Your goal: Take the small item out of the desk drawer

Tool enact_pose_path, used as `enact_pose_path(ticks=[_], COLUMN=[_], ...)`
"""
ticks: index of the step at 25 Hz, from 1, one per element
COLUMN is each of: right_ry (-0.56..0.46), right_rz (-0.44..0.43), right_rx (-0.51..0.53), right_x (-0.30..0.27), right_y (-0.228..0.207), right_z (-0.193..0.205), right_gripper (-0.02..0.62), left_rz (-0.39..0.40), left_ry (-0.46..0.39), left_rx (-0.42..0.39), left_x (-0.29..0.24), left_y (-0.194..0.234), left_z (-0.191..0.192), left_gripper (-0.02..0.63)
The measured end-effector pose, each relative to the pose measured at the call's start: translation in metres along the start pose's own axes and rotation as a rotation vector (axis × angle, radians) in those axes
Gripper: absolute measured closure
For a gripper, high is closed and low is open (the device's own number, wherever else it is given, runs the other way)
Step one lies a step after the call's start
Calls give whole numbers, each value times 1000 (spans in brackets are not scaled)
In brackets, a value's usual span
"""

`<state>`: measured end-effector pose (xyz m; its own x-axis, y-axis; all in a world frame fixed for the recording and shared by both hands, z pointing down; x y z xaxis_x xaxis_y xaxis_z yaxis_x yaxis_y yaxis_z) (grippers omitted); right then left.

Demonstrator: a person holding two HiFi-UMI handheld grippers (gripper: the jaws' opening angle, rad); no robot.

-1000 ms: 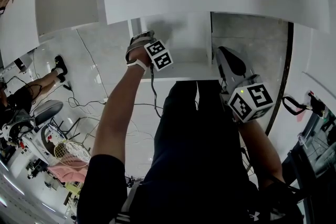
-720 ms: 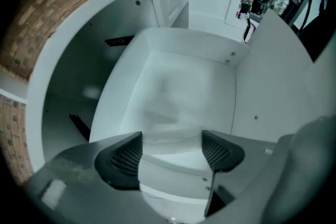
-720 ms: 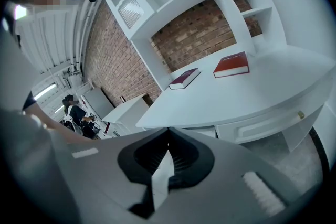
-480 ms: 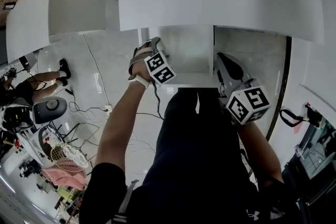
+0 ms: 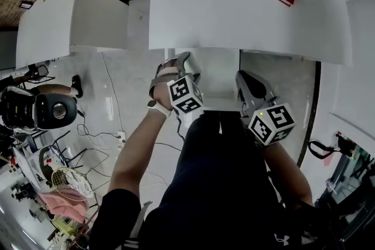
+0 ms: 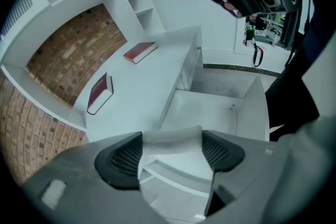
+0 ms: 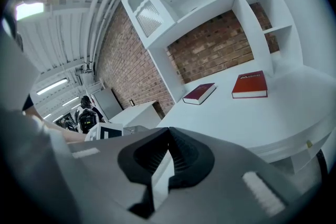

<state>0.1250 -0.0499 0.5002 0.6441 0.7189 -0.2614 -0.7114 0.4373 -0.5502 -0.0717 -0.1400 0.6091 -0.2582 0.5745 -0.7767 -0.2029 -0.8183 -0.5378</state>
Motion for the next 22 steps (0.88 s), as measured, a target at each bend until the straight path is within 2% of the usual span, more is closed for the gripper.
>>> enact_pose_path(ticks=[5, 9, 11, 14, 16, 18, 22], right_ry=[-31, -62, -76, -92, -98, -99, -97], right_rz=[11, 49, 70, 100, 116, 130, 147], right_rx=[28, 44, 45, 41, 41, 38, 29], right_x=[5, 19, 28, 37, 40, 46, 53], right_y=[7, 7, 6, 4, 3, 2, 0], right_z=[-18, -30, -36, -40, -41, -40, -37], right_gripper=[592, 592, 592, 592, 592, 592, 592], left_rz=[-57, -36, 6, 95, 124, 123, 90], left_ry=[-38, -44, -39, -22, -14, -3, 27], left_rx=[0, 64, 145, 350, 453, 499, 523], left_x=[0, -17, -28, -50, -62, -71, -88], left_y=[31, 50, 60, 75, 84, 87, 85], left_z=[-17, -25, -29, -27, -26, -27, -26], left_gripper=[239, 238, 239, 239, 239, 239, 238])
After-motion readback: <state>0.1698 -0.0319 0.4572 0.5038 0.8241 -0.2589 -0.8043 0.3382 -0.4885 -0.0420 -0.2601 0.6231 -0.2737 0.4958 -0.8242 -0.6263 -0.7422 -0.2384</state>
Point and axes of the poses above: the fingertips, and each gripper's own axes: x backward along the fingers, y to its left, z out of its underside, the point moved 10 cm from there along x, backward along the fingers, and after that the axes turned 15 degrees about -z, right-handed, at the moved point
